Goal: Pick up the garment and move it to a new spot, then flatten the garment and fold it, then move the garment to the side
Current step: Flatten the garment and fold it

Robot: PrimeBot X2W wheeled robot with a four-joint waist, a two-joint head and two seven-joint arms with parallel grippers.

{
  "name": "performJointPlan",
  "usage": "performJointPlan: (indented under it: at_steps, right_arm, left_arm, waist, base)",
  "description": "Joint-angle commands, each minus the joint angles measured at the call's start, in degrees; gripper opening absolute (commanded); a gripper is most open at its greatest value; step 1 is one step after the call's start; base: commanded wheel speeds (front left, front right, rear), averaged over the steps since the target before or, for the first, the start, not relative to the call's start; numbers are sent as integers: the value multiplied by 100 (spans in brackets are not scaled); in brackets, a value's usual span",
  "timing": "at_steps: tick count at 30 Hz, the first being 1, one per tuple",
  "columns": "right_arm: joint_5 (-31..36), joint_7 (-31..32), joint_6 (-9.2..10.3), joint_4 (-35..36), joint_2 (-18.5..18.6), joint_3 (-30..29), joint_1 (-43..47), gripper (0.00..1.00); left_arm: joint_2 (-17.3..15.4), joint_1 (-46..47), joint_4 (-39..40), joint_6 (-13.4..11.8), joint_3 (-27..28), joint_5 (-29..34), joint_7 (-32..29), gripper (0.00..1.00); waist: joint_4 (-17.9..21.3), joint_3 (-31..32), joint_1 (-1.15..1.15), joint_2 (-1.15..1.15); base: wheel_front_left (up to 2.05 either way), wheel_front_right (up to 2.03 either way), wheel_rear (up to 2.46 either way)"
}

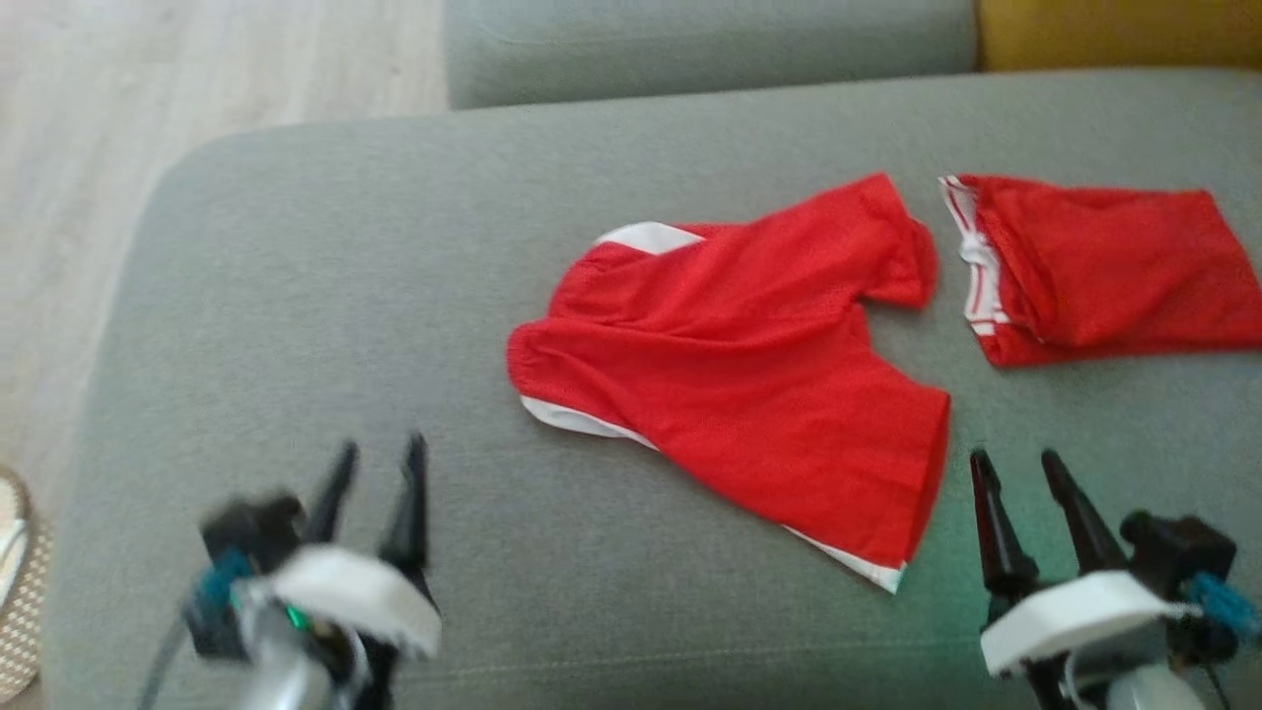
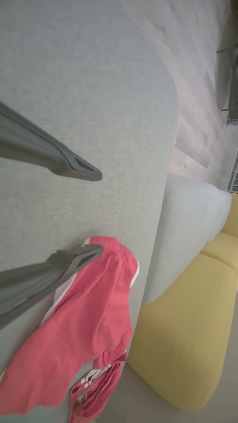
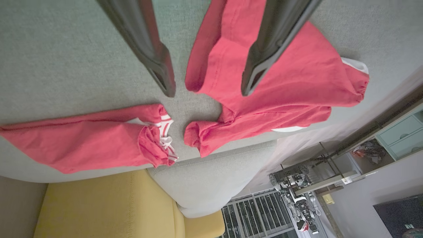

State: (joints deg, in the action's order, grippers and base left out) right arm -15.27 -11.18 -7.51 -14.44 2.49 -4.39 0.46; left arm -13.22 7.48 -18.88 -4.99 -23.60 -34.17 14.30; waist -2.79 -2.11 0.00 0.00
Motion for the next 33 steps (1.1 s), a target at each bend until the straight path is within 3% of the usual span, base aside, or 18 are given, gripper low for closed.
performJointPlan:
  at_steps: [1,7,16,33]
  right_arm:
    - [3,-78,2,201,39,101,-33,100]
    - [3,158,2,-51,39,197,321,100]
    - [307,621,2,-921,39,522,409,100]
    - [619,92,2,-1770,39,778,-246,100]
  left_arm:
    - [29,-19,311,-35,317,142,68,100]
    - [314,-499,515,135,471,623,69,100]
    - [432,-544,350,407,706,869,69,100]
    - [670,-359,40,676,849,1134,70,100]
  waist:
    - [-180,166,0,0]
    - [-369,245,0,0]
    - [-536,231,0,0]
    - [-644,-6,0,0]
  base:
    - [0,0,0]
    - [0,0,0]
    - [0,0,0]
    - [0,0,0]
